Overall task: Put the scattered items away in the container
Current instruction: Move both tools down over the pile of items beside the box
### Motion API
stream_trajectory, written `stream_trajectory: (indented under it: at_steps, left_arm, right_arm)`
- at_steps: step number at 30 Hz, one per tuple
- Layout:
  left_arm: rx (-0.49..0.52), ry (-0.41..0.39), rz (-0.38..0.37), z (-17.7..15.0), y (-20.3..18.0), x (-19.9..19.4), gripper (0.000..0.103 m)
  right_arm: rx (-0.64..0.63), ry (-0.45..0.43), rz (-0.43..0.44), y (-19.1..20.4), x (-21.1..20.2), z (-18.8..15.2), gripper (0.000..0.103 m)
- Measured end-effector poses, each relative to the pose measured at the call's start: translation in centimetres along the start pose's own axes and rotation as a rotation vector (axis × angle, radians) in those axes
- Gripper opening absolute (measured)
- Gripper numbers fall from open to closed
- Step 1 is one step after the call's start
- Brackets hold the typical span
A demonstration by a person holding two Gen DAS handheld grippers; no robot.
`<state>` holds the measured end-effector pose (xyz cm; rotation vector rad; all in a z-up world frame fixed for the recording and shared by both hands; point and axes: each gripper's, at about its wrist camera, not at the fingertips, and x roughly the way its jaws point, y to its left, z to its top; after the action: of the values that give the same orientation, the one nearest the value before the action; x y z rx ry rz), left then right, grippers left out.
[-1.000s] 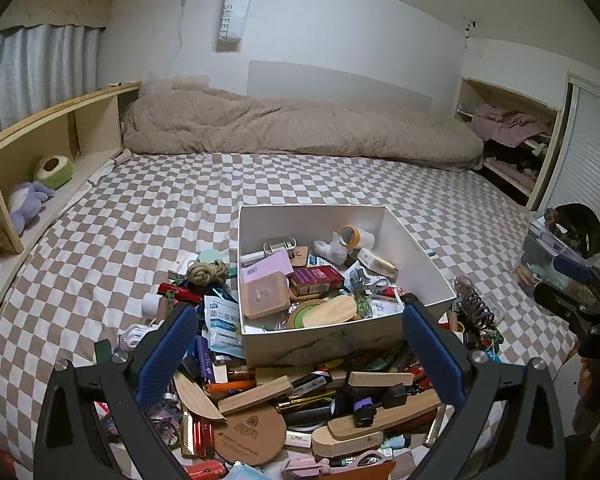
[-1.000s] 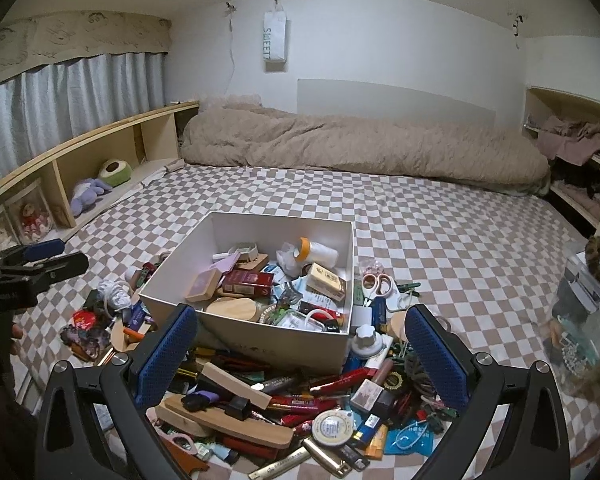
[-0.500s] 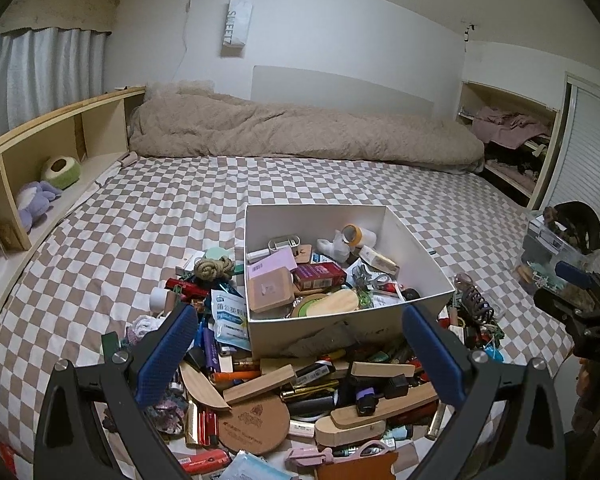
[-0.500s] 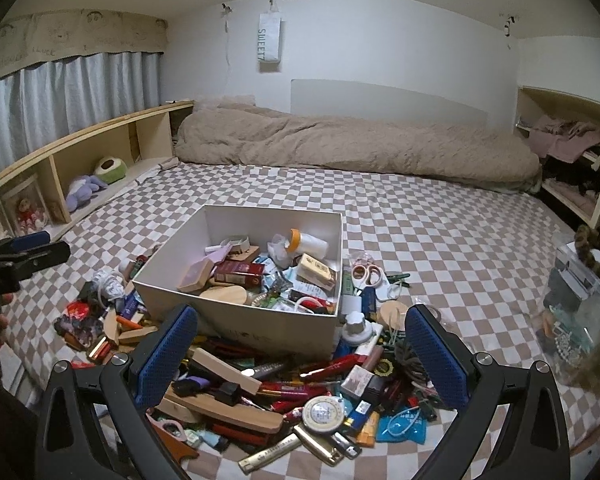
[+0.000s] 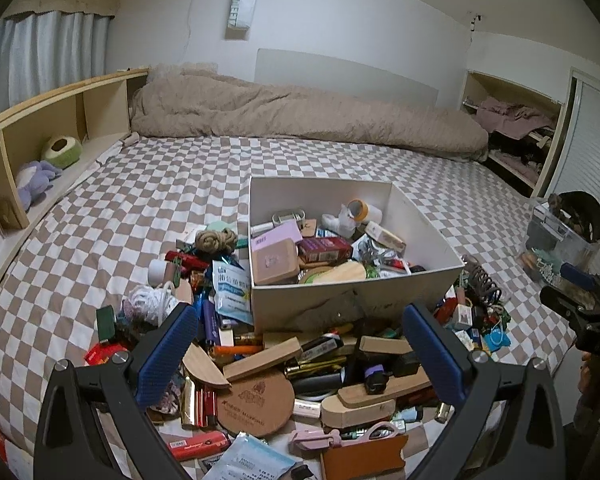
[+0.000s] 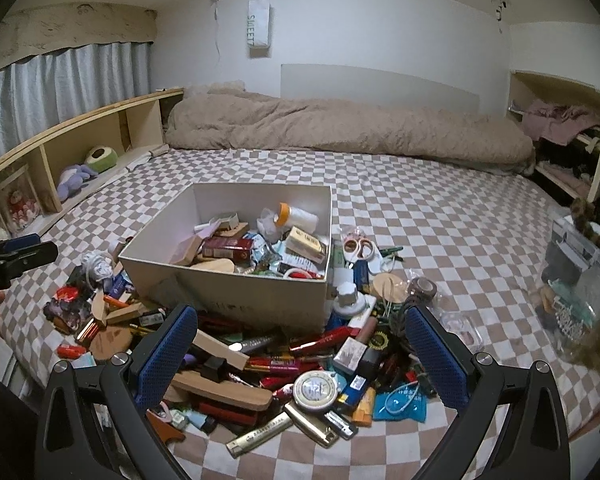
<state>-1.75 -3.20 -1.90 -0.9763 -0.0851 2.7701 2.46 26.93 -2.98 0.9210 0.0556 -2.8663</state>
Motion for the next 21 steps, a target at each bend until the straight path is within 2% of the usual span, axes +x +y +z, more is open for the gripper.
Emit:
stream_trajectory:
  at_steps: [14, 21]
  left_arm:
    - [-0.052, 0.073, -0.013, -2.5, 1.0, 2.0, 0.103]
    - [-0.025, 0.109, -0.001, -4.1, 0.9, 3.1, 0.103]
  right_arm:
    - [0.005, 0.072, -0.007, -0.6, 3.1, -2.2, 0.103]
    - [-0.009, 0.116, -0.006, -1.0, 4.9, -3.2, 0.103]
